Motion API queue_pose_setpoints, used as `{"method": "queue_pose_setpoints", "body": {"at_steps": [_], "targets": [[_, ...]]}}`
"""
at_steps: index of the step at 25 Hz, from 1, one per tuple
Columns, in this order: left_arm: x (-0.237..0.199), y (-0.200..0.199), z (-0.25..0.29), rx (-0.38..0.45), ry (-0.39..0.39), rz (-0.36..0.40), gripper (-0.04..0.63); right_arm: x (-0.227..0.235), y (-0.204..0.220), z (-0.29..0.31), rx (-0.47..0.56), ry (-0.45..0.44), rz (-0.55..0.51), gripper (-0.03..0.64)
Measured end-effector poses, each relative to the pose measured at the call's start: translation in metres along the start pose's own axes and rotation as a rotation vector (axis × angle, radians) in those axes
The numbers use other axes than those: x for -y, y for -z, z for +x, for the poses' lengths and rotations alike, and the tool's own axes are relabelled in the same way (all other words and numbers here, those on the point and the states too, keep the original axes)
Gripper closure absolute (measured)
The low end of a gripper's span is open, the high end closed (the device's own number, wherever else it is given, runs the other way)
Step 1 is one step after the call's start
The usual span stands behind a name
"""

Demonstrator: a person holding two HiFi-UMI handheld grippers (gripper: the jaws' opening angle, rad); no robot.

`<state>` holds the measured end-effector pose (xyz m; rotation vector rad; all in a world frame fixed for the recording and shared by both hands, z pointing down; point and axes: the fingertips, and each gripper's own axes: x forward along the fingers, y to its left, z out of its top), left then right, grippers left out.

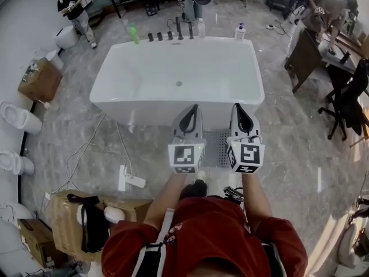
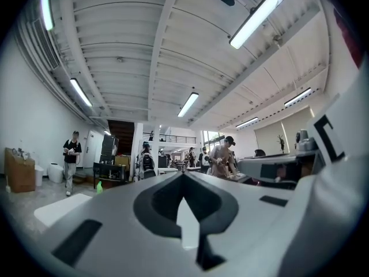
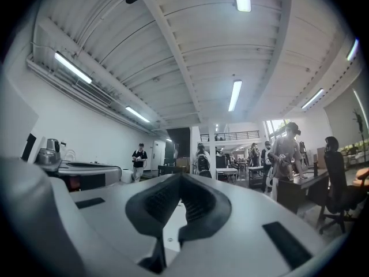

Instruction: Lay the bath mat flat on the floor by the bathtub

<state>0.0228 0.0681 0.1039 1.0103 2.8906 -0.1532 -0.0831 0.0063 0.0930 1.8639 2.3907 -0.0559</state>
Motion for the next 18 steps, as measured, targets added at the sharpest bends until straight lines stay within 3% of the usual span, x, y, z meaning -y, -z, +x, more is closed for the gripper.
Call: {"method": "queue_pose_setpoints", "body": {"at_steps": [18], "targets": [[0.0043,0.0023,0.003,-0.006,-0.015,0.01,0.583,0.009,0.0071,0.001,-0.019,-0.008,0.001,0.606]]}}
